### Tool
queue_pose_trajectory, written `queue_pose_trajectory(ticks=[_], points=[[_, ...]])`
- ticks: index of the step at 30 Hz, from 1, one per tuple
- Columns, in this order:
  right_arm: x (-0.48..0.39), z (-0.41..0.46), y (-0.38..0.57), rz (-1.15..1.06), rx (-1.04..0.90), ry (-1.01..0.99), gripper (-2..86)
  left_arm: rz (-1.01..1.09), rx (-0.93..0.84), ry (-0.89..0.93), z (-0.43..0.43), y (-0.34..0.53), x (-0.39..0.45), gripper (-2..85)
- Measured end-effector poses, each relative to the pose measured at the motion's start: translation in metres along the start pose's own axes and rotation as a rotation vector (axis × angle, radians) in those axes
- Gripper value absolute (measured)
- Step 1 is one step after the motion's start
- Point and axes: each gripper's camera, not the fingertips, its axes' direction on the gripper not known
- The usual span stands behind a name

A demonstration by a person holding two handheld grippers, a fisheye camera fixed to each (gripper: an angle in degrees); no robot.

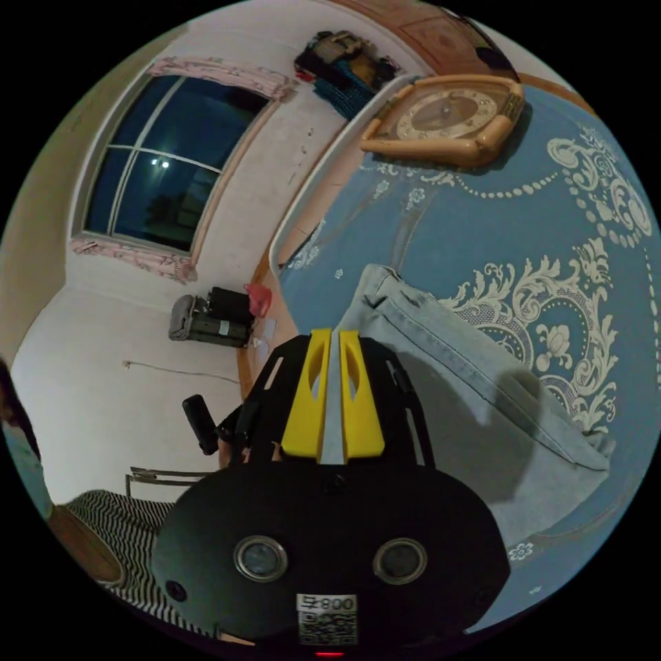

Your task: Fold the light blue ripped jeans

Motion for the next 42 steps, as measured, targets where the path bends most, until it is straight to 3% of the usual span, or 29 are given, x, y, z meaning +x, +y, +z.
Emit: queue_pose_trajectory(ticks=[5,7,11,15,23,28,42], points=[[0.028,0.045,-0.017,-0.027,-0.208,0.167,0.4,-0.006,-0.207,-0.157,0.028,-0.031,-0.006,0.3],[0.043,0.060,-0.024,-0.047,-0.312,0.268,0.2,-0.052,-0.209,-0.122,0.022,-0.037,-0.013,0.3],[0.057,0.030,-0.020,-0.092,-0.254,0.240,0.2,-0.055,-0.146,-0.106,-0.017,-0.041,-0.008,0.9],[0.091,-0.038,0.023,-0.103,-0.138,0.151,0.6,-0.079,-0.188,0.036,-0.037,-0.026,-0.007,2.8],[0.200,-0.128,0.166,0.265,-0.022,-0.044,4.8,-0.246,-0.495,0.332,-0.004,0.004,-0.003,12.2],[0.241,-0.141,0.218,0.427,-0.005,-0.181,9.4,-0.336,-0.514,0.434,0.010,-0.013,-0.013,8.9],[0.285,-0.174,0.244,0.546,0.131,-0.483,10.8,-0.335,-0.438,0.479,-0.016,-0.057,-0.020,6.5]])
